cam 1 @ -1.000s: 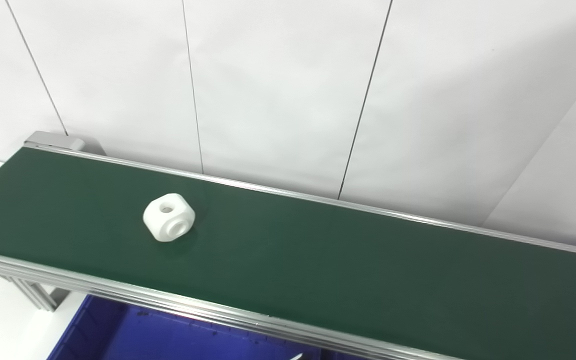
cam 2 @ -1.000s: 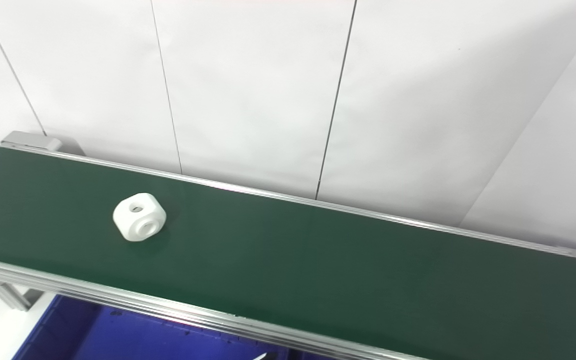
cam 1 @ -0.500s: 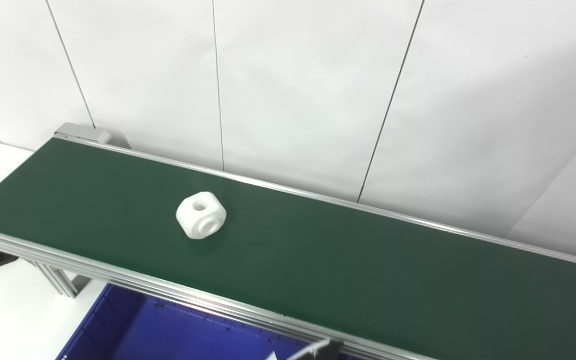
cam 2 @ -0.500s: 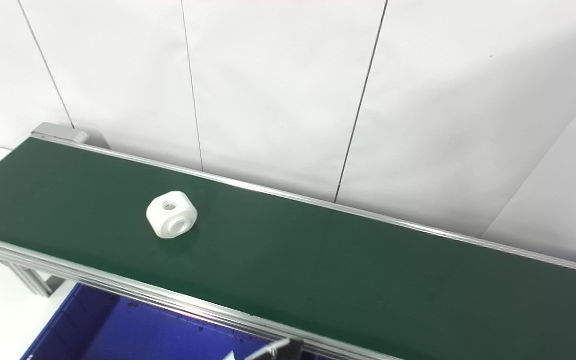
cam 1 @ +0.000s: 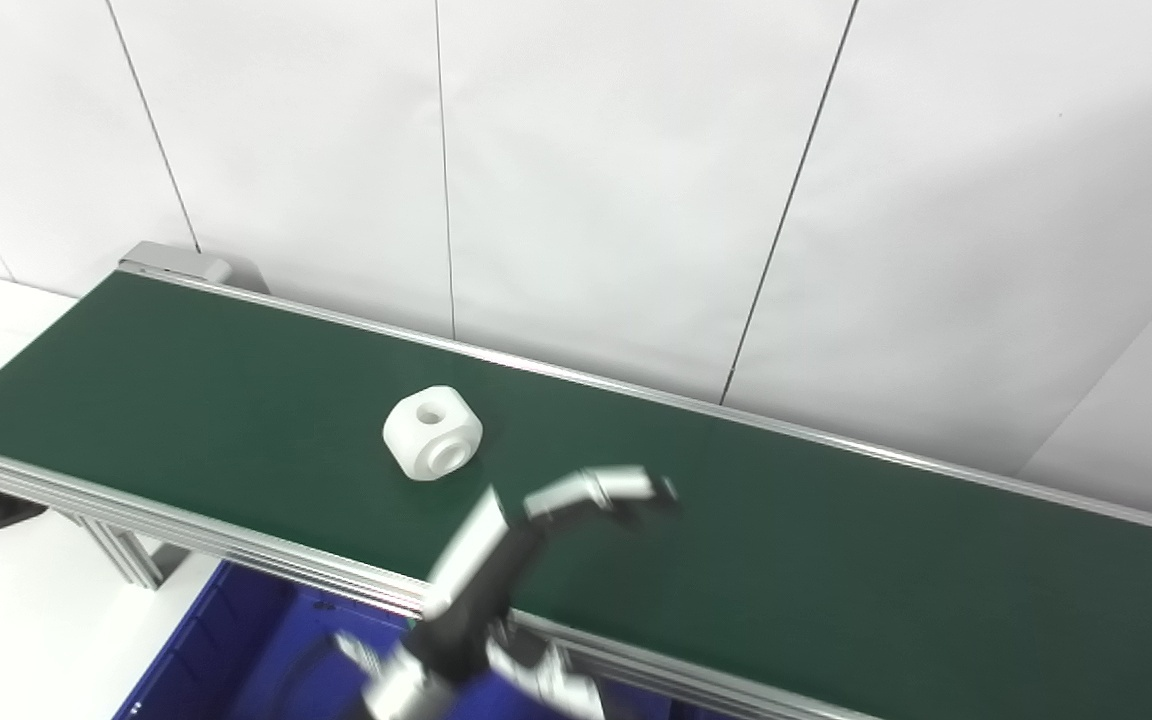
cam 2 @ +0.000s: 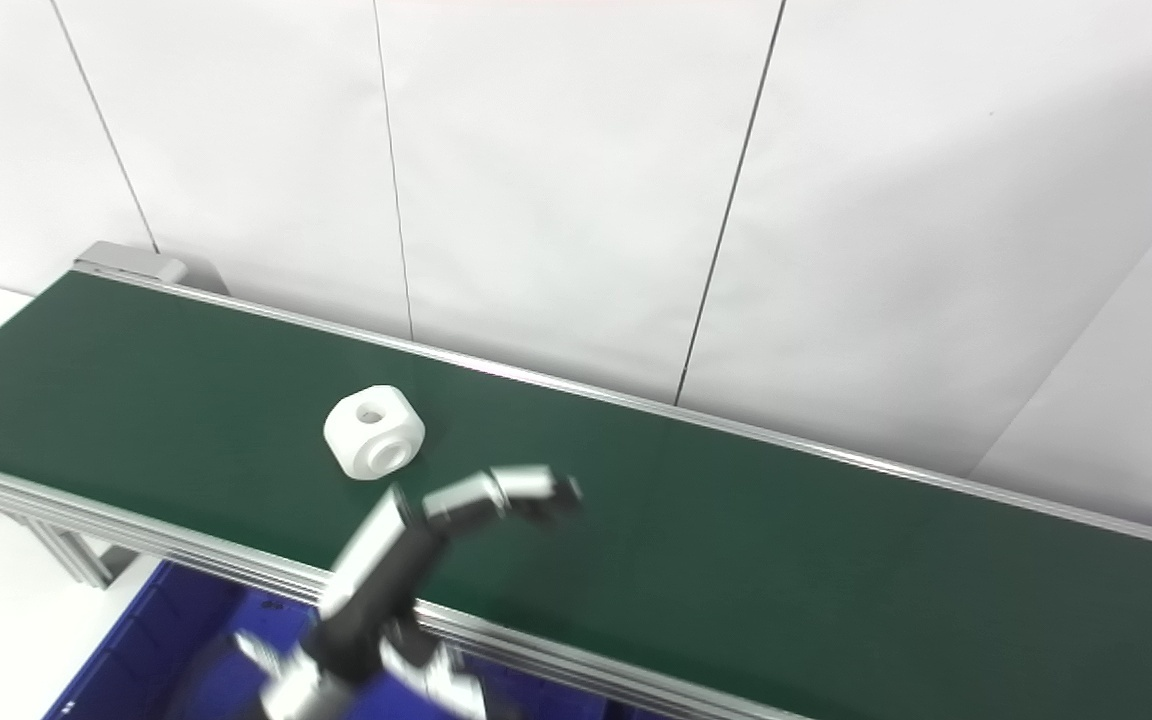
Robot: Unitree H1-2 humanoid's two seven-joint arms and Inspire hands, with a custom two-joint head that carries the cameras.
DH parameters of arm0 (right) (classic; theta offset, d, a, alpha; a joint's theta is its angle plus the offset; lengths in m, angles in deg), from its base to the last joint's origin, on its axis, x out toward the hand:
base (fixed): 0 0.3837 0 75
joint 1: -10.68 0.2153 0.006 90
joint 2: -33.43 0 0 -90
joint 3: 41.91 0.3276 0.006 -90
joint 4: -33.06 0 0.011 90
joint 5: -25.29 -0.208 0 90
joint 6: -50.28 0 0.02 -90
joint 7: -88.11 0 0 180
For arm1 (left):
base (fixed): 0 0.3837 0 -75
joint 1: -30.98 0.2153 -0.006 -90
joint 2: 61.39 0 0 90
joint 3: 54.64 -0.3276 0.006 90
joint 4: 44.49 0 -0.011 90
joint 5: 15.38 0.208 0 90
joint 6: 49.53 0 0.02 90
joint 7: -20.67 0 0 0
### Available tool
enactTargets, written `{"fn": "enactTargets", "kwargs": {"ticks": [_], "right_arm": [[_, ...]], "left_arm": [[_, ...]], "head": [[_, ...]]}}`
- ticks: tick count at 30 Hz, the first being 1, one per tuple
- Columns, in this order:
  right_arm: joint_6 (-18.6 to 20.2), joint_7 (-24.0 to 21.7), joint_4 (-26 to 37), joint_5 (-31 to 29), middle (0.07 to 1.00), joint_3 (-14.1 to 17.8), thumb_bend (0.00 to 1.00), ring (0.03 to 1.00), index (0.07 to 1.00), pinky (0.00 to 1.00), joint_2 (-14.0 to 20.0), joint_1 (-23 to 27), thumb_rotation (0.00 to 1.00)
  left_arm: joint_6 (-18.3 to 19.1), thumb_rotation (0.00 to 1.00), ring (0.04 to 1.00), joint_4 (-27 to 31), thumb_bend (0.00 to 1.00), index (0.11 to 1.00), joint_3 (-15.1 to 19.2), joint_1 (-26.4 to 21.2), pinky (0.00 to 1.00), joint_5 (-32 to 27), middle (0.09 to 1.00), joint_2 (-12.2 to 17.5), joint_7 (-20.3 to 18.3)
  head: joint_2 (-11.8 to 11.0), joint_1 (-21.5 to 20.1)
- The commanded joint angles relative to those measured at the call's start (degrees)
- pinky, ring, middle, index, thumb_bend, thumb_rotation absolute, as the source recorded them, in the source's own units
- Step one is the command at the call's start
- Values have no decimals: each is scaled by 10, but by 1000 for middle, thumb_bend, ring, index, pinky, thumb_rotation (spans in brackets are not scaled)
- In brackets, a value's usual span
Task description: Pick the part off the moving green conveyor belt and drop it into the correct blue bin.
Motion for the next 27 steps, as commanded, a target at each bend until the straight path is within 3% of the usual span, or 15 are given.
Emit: {"fn": "enactTargets", "kwargs": {"ticks": [1, 6, 9, 11, 19, 27], "right_arm": [[-27, -7, 5, -6, 1000, 7, 805, 1000, 1000, 997, -7, 3, 947], [-27, -10, 1, -4, 1000, 11, 831, 1000, 1000, 996, -15, 5, 945], [-27, -17, -1, -6, 1000, 15, 840, 1000, 1000, 996, -19, 6, 938], [-27, -20, -2, -7, 1000, 17, 842, 1000, 1000, 995, -21, 6, 937], [-27, -33, -5, -10, 1000, 27, 856, 1000, 1000, 994, -30, 7, 923], [-27, -53, -6, -18, 1000, 36, 856, 1000, 1000, 1000, -36, 6, 911]], "left_arm": [[13, 414, 792, 0, 1000, 735, 20, -33, 664, 48, 791, -5, 21], [71, 360, 818, -17, 1000, 804, 48, -88, 692, 177, 828, -17, 52], [127, 301, 843, -27, 1000, 828, 50, -116, 736, 279, 853, -22, 76], [149, 276, 851, -37, 1000, 834, 48, -128, 760, 315, 859, -22, 87], [240, 296, 842, -122, 1000, 844, 46, -200, 781, 412, 856, -7, 127], [335, 343, 855, -194, 1000, 846, 17, -238, 825, 484, 853, 1, 158]], "head": [[0, -2], [-3, -4], [-5, -6], [-5, -7], [-6, -10], [-5, -12]]}}
